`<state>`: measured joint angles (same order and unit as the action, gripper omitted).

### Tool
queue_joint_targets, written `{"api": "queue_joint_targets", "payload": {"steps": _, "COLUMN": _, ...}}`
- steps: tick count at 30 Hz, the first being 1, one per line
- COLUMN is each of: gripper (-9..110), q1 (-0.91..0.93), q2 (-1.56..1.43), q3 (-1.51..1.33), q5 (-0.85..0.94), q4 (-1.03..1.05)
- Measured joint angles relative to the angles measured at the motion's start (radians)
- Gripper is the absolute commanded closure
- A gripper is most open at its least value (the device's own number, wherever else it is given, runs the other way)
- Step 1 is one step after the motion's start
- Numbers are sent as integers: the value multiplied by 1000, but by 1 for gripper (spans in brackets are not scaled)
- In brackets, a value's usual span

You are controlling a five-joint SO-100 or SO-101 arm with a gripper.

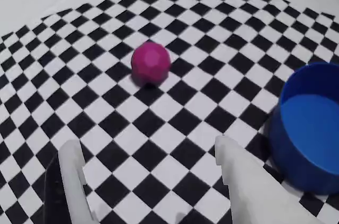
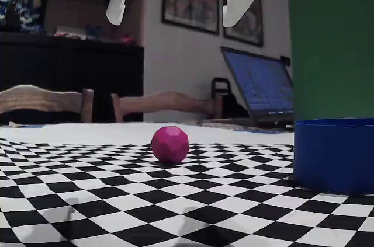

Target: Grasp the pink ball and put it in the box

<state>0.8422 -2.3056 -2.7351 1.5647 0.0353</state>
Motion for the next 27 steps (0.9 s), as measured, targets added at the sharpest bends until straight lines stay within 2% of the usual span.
{"api": "queue_joint_targets", "payload": {"steps": 27, "gripper": 73, "q1": 0, "q2": 430, "q3": 324, "q5": -17, "q4": -37}}
